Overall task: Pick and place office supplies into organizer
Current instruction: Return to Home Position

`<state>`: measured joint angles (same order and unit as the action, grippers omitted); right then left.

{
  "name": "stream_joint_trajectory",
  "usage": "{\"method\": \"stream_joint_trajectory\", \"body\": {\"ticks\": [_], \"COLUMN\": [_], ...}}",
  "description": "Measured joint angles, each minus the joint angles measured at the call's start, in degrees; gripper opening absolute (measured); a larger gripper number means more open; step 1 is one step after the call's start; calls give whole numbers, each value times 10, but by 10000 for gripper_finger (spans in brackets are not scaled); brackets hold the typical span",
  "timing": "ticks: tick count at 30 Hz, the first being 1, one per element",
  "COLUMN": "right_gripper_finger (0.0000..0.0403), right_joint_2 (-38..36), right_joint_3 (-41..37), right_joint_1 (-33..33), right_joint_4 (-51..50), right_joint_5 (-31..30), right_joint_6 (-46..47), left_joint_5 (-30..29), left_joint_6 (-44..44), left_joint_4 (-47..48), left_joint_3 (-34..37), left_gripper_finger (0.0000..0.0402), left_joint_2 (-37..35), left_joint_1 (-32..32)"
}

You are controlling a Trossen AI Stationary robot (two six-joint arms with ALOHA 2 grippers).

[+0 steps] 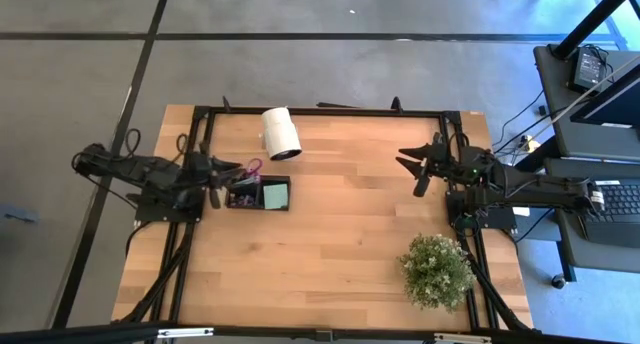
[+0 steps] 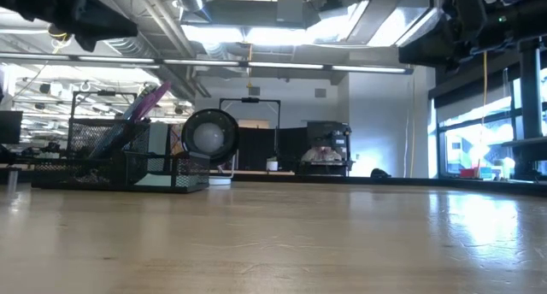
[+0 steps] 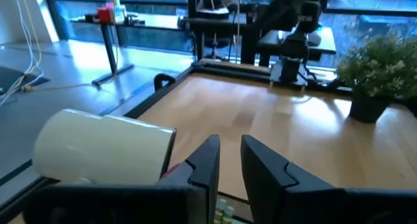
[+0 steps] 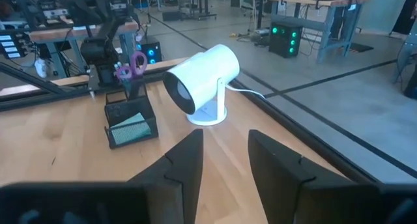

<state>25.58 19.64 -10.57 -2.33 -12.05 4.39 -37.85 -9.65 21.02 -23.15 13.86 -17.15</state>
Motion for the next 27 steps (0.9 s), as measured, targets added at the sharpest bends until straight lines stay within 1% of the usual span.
{"method": "stream_joint_trajectory", "body": {"ticks": [7, 9, 11, 17, 22, 27], "right_gripper_finger": [126, 126, 126, 126, 126, 126], "right_joint_2": [-7, -7, -7, -6, -6, -6], "right_joint_3": [-5, -5, -5, -5, -5, -5], "right_joint_1": [0, 0, 0, -2, -3, -3], "right_joint_4": [12, 16, 17, 17, 21, 27], "right_joint_5": [0, 0, 0, -5, -5, -6], "right_joint_6": [-2, -4, -4, -17, -18, -18], "left_joint_5": [-2, -18, -38, -45, -16, -16], "left_joint_6": [55, 71, 84, 84, 90, 125], "left_joint_4": [-1, -3, -1, -9, -59, -131], "left_joint_3": [35, 41, 43, 54, 85, 128], "left_gripper_finger": [58, 58, 58, 58, 58, 58], "left_joint_2": [-119, -139, -138, -138, -138, -138], "left_joint_1": [4, 9, 17, 47, 70, 112]}}
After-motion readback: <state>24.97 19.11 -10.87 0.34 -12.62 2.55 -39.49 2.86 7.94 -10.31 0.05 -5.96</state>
